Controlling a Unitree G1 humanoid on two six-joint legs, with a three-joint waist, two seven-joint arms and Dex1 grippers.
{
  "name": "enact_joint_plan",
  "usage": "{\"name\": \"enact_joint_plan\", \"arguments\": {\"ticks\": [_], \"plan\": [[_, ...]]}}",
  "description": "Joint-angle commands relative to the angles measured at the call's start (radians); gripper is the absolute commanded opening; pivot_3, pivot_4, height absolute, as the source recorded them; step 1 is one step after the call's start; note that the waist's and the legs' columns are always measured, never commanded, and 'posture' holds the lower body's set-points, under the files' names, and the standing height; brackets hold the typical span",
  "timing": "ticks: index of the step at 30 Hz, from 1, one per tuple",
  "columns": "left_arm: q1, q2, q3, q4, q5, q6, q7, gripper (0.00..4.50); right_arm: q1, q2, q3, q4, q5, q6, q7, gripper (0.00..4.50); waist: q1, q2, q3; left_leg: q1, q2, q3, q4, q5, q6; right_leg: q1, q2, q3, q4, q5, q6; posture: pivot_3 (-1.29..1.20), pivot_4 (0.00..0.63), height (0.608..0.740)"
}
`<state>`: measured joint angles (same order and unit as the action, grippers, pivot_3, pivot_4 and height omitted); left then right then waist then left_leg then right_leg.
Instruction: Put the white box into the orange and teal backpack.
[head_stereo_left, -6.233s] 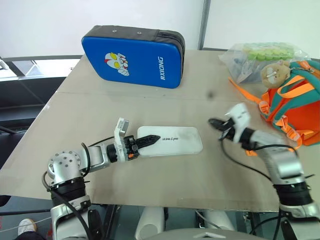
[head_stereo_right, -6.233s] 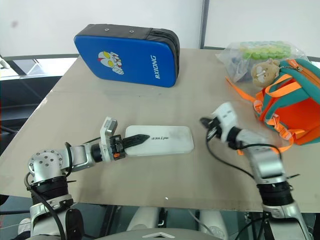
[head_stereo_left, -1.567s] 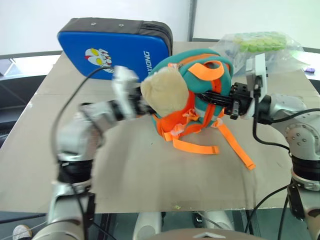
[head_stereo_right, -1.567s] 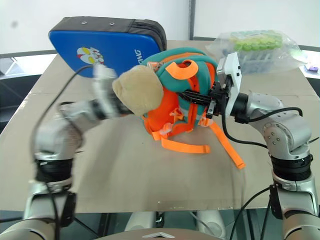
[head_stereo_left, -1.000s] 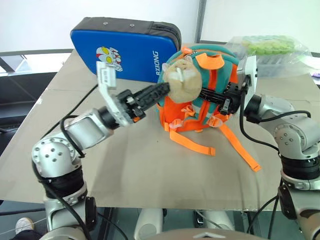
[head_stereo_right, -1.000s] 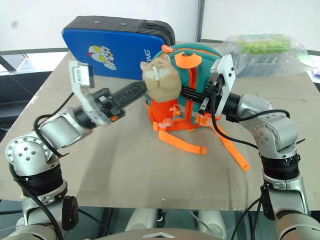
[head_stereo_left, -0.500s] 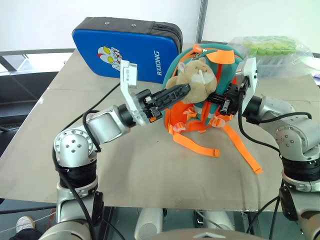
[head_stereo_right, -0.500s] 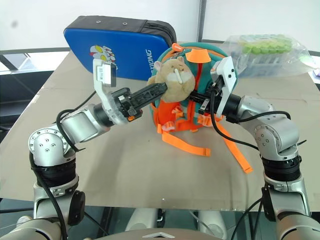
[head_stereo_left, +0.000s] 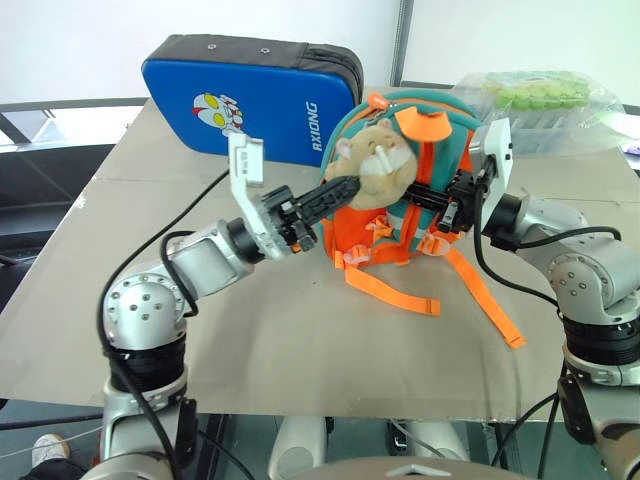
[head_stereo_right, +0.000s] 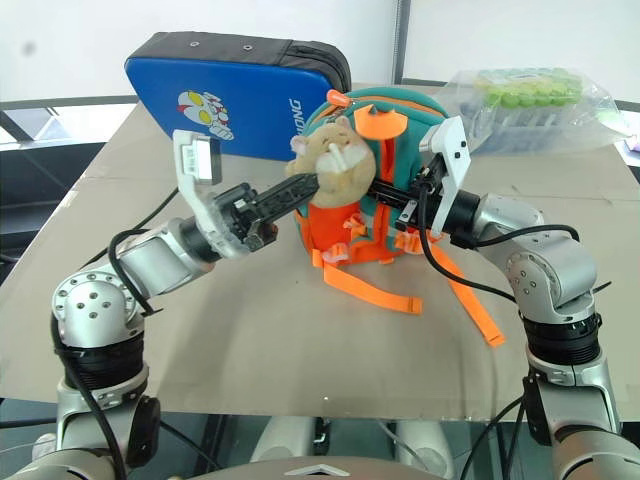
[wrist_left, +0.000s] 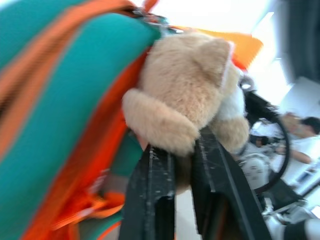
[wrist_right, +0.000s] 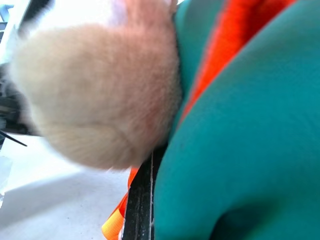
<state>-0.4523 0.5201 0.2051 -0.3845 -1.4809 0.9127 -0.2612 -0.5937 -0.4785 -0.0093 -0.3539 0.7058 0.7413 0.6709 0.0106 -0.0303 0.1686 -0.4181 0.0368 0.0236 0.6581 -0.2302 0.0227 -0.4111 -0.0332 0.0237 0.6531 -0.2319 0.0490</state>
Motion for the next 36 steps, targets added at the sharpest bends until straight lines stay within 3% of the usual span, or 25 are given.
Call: {"name": "enact_joint_plan", "arguments": {"ticks": [1, 3, 5, 9, 12, 15, 20, 25, 31, 36], "plan": [[-0.008, 0.011, 0.023, -0.021, 0.024, -0.033, -0.001, 2.31, -0.012, -0.008, -0.023, -0.027, 0.001, -0.024, 0.006, 0.0, 0.002, 0.0, 0.0, 0.0, 0.0, 0.0, 0.0, 0.0, 0.0, 0.0, 0.0, 0.0, 0.0, 0.0, 0.0, 0.0, 0.15, 0.74], [-0.01, 0.013, 0.014, -0.013, 0.051, -0.038, -0.011, 2.98, -0.013, -0.01, -0.022, -0.021, -0.003, -0.029, 0.008, 0.0, 0.002, 0.0, 0.0, 0.0, 0.0, 0.0, 0.0, 0.0, 0.0, 0.0, 0.0, 0.0, 0.0, 0.0, 0.0, 0.0, 0.15, 0.74], [-0.013, 0.01, 0.011, -0.008, 0.063, -0.04, -0.016, 3.92, -0.014, -0.01, -0.022, -0.018, -0.006, -0.031, 0.009, 0.0, 0.002, 0.0, 0.0, 0.0, 0.0, 0.0, 0.0, 0.0, 0.0, 0.0, 0.0, 0.0, -0.001, 0.0, 0.0, 0.0, 0.15, 0.74], [-0.021, 0.009, -0.005, -0.005, 0.067, -0.027, -0.056, 3.92, -0.015, -0.007, -0.024, -0.015, -0.01, -0.034, 0.01, 0.0, 0.002, 0.0, 0.0, 0.0, 0.0, 0.0, 0.0, 0.0, 0.0, 0.0, 0.0, 0.0, -0.001, 0.0, 0.0, 0.0, 0.15, 0.74], [-0.03, 0.006, -0.023, -0.007, 0.067, -0.02, -0.078, 3.16, -0.016, -0.005, -0.024, -0.018, -0.01, -0.031, 0.008, 0.0, 0.002, 0.0, 0.0, 0.0, 0.0, 0.0, 0.0, 0.0, 0.0, 0.0, 0.0, 0.0, -0.001, 0.0, 0.0, 0.0, 0.15, 0.74], [-0.031, 0.003, -0.034, -0.012, 0.063, -0.015, -0.095, 1.61, -0.018, -0.004, -0.025, -0.026, -0.007, -0.024, 0.002, 0.0, 0.001, 0.0, 0.0, 0.0, 0.0, 0.0, 0.0, 0.0, 0.0, 0.0, 0.0, 0.0, -0.001, 0.0, 0.0, 0.0, 0.15, 0.74], [-0.015, 0.008, -0.02, -0.01, 0.062, -0.014, -0.107, 0.04, -0.035, -0.002, -0.029, -0.036, -0.005, -0.007, -0.028, 0.0, 0.0, 0.0, 0.0, 0.0, 0.0, 0.0, 0.0, 0.0, 0.0, 0.0, 0.0, 0.0, -0.001, 0.0, 0.0, 0.0, 0.15, 0.74], [0.026, 0.036, 0.005, 0.0, 0.069, -0.008, -0.135, 0.04, -0.068, 0.018, -0.054, -0.012, -0.02, -0.014, -0.095, 0.0, -0.003, 0.0, 0.0, 0.0, 0.0, 0.0, 0.0, 0.0, 0.0, 0.0, 0.0, 0.0, -0.001, 0.0, 0.0, 0.0, 0.15, 0.74], [0.22, 0.128, 0.136, 0.154, 0.209, -0.073, -0.241, 0.04, -0.13, 0.042, -0.189, 0.142, -0.084, -0.074, -0.273, 0.0, -0.023, 0.0, 0.0, 0.001, 0.0, 0.002, -0.003, 0.0, 0.0, -0.001, 0.0, 0.002, 0.0, 0.0, -0.001, 0.0, 0.15, 0.74], [0.281, 0.09, 0.228, 0.304, 0.217, -0.107, -0.213, 0.04, -0.154, 0.037, -0.269, 0.252, -0.096, -0.127, -0.34, 0.0, -0.016, 0.0, 0.0, 0.001, 0.001, 0.002, -0.004, 0.0, 0.0, -0.001, -0.001, 0.001, -0.002, -0.002, -0.003, 0.0, 0.15, 0.74]]}}
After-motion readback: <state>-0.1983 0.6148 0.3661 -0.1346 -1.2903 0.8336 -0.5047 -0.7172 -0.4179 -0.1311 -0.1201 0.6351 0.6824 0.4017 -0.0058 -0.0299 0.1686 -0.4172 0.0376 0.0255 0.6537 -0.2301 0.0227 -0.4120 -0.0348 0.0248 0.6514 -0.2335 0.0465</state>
